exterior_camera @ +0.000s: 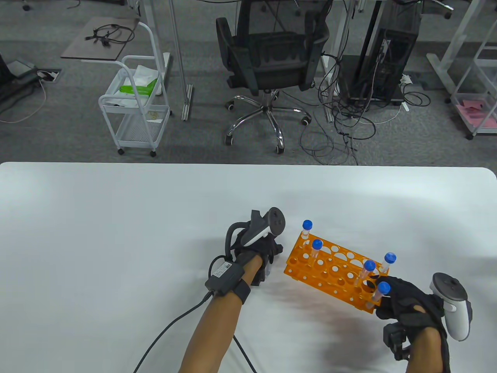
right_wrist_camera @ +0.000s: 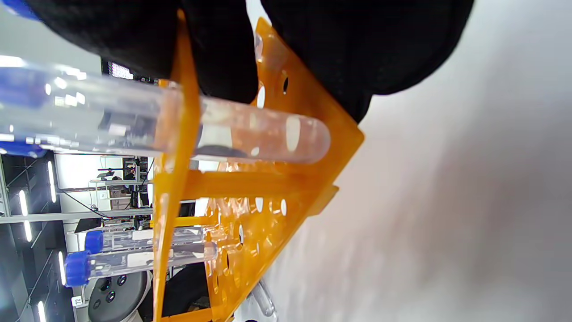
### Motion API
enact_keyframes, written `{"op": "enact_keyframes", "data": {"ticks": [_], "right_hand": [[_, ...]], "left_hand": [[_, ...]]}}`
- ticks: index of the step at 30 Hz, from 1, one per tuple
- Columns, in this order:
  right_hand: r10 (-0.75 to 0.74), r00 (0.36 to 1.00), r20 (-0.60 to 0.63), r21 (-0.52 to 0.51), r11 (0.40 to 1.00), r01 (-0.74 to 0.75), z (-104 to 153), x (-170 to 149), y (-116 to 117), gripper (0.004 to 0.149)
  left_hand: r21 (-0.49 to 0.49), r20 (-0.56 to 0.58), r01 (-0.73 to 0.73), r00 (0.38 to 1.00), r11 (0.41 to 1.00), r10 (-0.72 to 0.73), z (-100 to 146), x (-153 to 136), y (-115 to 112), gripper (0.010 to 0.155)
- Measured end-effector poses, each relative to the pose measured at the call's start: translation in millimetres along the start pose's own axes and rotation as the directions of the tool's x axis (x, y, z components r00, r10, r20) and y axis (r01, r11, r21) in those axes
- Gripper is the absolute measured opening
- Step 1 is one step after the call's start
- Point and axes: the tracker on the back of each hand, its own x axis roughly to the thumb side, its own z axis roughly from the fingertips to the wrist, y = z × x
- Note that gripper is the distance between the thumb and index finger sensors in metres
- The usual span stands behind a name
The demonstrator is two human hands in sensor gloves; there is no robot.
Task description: Insert test tubes into test tube rack (6 test tubes)
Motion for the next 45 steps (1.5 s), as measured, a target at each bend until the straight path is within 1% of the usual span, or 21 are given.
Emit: {"op": "enact_keyframes", "data": {"ticks": [4,7,11,14,16,22,27,30,31,33,35,37,40,42,43,45], "right_hand": [[0.001,1.0,-0.005,-0.003,1.0,-0.001,0.0,-0.6,-1.5,0.051],[-0.002,1.0,-0.009,-0.002,1.0,0.002,0.1,-0.5,-1.9,0.051],[0.02,1.0,-0.015,0.009,1.0,-0.019,-0.5,0.9,1.2,0.051],[0.038,0.999,-0.013,0.018,0.999,-0.038,-0.5,2.8,4.0,0.051],[0.036,0.999,-0.011,0.027,0.999,-0.036,-0.9,3.5,5.5,0.051],[0.045,0.999,0.003,0.053,0.998,-0.045,-1.0,6.7,9.4,0.051],[0.058,0.998,0.004,0.078,0.995,-0.058,-4.1,9.3,15.1,0.051],[0.068,0.998,0.002,0.082,0.994,-0.068,-4.6,9.2,16.5,0.051],[0.068,0.998,-0.003,0.086,0.994,-0.068,-4.9,7.9,18.2,0.051],[0.076,0.997,-0.013,0.103,0.992,-0.074,-6.6,7.1,20.6,0.051],[0.093,0.996,-0.016,0.106,0.99,-0.09,-8.7,8.3,23.0,0.051],[0.099,0.995,-0.016,0.109,0.989,-0.097,-9.5,9.2,23.7,0.051],[0.097,0.995,-0.014,0.114,0.989,-0.095,-10.3,9.7,24.8,0.051],[0.095,0.995,-0.007,0.124,0.988,-0.094,-9.8,10.3,25.7,0.051],[0.095,0.996,-0.005,0.125,0.988,-0.093,-9.6,10.4,26.0,0.051],[0.095,0.995,0.005,0.133,0.987,-0.095,-8.7,12.3,27.5,0.051]], "left_hand": [[-0.007,-0.002,0.008,1.0,1.0,-0.008,0.9,1.8,1.6,0.052],[-0.038,-0.015,-0.025,1.0,0.999,0.024,2.9,-3.6,4.7,0.052],[-0.022,-0.031,-0.071,0.997,0.997,0.071,12.1,-16.6,15.0,0.054],[-0.001,-0.039,-0.108,0.993,0.994,0.108,23.8,-26.9,26.3,0.053],[0.011,-0.045,-0.115,0.992,0.993,0.115,33.1,-32.9,35.4,0.052],[0.112,-0.031,-0.144,0.988,0.983,0.149,65.1,-46.9,66.9,0.051],[0.204,0.013,-0.143,0.99,0.969,0.143,100.6,-50.0,86.5,0.051],[0.255,0.039,-0.203,0.979,0.945,0.199,121.7,-52.6,92.6,0.051],[0.289,0.054,-0.249,0.968,0.925,0.244,129.7,-52.1,92.7,0.051],[0.31,0.05,-0.23,0.973,0.922,0.226,140.3,-50.9,93.8,0.05],[0.359,0.042,-0.188,0.982,0.914,0.185,152.0,-50.2,96.6,0.05],[0.387,0.053,-0.198,0.98,0.901,0.192,158.7,-50.8,98.4,0.05],[0.406,0.079,-0.227,0.974,0.885,0.213,167.4,-52.1,103.4,0.052],[0.401,0.114,-0.251,0.968,0.881,0.224,174.3,-51.2,107.4,0.052],[0.398,0.113,-0.255,0.967,0.881,0.228,175.9,-50.9,108.3,0.052],[0.407,0.143,-0.285,0.958,0.868,0.248,185.3,-48.5,116.2,0.052]]}}
